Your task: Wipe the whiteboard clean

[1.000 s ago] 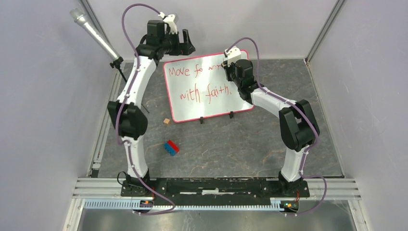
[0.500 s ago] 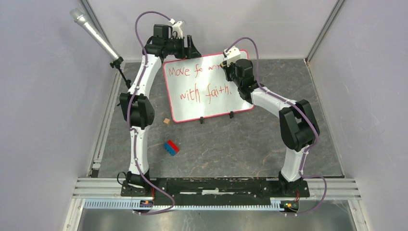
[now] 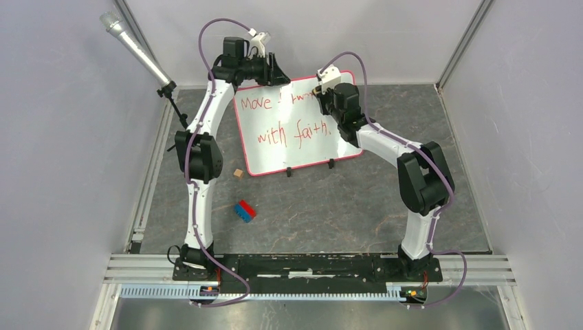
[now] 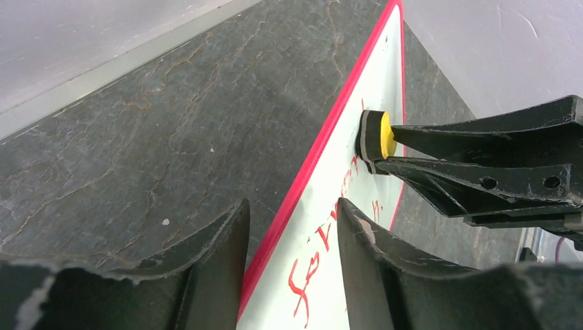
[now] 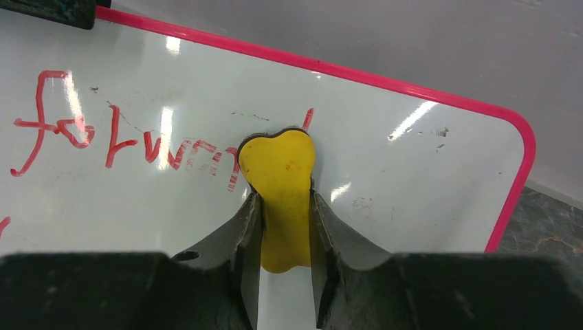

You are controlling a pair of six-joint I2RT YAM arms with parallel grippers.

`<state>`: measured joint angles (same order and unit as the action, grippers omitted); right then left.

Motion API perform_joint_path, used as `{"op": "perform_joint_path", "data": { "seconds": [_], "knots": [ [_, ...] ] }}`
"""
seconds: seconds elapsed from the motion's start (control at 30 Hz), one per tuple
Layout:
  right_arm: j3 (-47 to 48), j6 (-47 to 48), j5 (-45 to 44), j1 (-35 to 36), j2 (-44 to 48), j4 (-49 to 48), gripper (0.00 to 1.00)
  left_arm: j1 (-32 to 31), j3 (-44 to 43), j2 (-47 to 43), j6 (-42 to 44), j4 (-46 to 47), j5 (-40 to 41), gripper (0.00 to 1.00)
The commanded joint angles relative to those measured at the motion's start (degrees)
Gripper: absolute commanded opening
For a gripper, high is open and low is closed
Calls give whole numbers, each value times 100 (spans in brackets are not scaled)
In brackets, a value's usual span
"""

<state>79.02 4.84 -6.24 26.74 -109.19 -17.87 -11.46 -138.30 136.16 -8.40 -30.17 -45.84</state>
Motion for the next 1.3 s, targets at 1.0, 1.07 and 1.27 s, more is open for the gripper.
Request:
{"op": "perform_joint_path", "data": {
  "seconds": [1.0, 1.07, 1.27],
  "knots": [
    [928, -377, -455, 588, -557, 142, 25, -260, -98, 106, 1068, -497, -643, 36],
    [859, -449, -571, 433, -508, 184, 25, -262, -87, 102, 1095, -515, -636, 35],
    [641, -661, -524, -97, -385, 232, 25, -261, -83, 92, 1095, -519, -593, 36]
  ]
}}
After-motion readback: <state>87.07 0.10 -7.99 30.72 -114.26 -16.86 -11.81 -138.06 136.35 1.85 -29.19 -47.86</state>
